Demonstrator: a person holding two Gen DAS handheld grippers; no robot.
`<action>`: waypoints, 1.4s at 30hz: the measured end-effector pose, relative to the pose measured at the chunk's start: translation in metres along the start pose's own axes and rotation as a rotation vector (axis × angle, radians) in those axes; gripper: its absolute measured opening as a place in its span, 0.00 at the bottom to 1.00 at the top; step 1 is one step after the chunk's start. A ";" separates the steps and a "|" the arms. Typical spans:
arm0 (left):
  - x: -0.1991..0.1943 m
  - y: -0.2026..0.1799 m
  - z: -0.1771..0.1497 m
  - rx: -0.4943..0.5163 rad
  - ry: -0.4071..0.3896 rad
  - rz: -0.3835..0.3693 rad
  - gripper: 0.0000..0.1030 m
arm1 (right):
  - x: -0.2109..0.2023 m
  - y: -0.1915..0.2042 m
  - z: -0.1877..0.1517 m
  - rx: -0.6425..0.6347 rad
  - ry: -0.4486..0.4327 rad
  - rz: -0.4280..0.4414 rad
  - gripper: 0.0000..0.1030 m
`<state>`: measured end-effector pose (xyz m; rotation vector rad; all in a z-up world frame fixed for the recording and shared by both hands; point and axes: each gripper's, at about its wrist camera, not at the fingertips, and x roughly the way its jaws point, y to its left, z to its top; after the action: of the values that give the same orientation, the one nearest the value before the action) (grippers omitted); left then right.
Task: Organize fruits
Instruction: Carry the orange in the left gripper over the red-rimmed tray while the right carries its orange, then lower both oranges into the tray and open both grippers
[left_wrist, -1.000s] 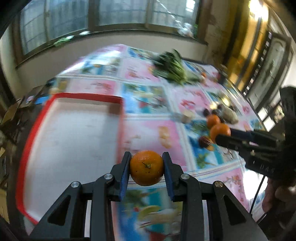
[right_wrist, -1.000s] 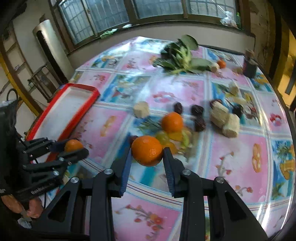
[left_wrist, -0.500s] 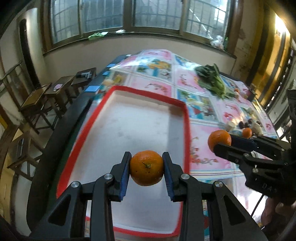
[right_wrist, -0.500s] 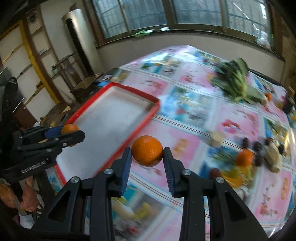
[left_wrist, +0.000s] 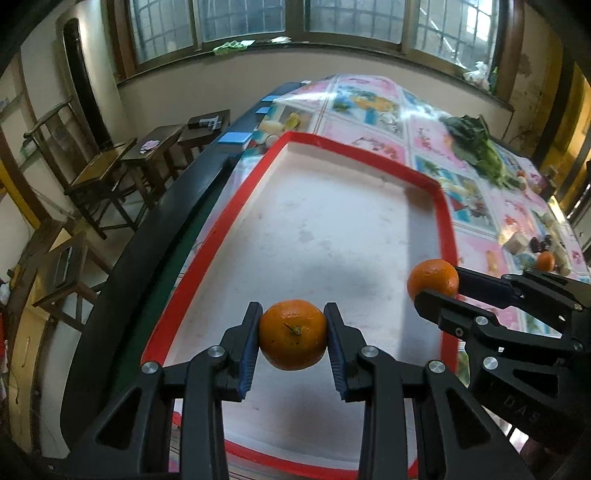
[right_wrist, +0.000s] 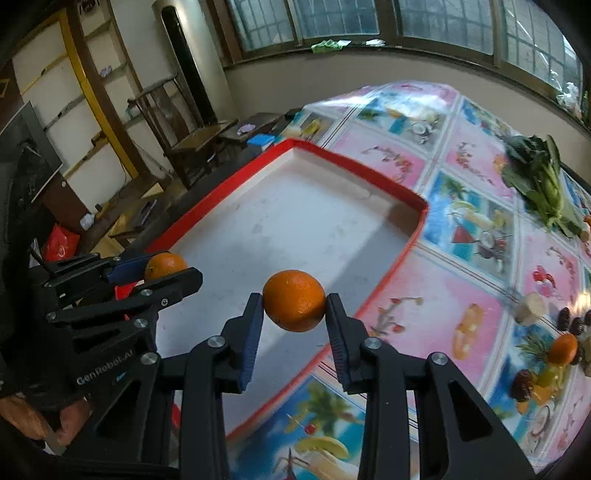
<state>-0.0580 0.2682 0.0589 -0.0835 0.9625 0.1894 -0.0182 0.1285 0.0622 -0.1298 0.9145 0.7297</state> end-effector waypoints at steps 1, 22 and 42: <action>0.001 0.000 0.000 -0.002 0.002 0.002 0.32 | 0.004 0.002 0.001 -0.004 0.008 -0.002 0.35; 0.022 0.007 -0.006 -0.028 0.041 0.050 0.32 | 0.033 0.006 -0.002 -0.013 0.072 -0.035 0.36; 0.027 0.007 -0.009 -0.032 0.050 0.053 0.34 | 0.040 0.007 -0.003 -0.015 0.085 -0.038 0.36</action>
<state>-0.0515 0.2772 0.0314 -0.0926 1.0119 0.2533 -0.0089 0.1538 0.0313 -0.1923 0.9848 0.7004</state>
